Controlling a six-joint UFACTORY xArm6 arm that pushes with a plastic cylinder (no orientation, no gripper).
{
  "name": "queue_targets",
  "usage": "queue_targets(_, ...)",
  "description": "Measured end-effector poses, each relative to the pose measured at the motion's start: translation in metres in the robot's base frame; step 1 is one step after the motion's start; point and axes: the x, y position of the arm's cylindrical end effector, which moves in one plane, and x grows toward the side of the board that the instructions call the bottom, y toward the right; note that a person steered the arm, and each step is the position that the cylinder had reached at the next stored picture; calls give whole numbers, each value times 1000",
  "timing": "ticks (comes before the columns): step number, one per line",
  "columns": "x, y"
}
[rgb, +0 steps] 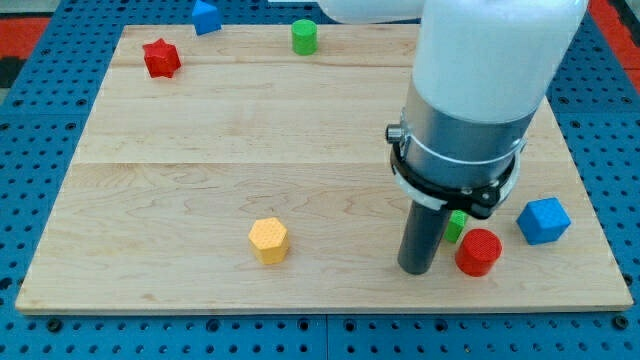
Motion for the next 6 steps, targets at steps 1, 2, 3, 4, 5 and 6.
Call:
queue_targets(1, -3, 41)
queue_targets(2, -6, 86)
queue_targets(3, -4, 81)
queue_targets(4, 0, 44)
queue_targets(5, 0, -3)
queue_targets(6, -7, -24)
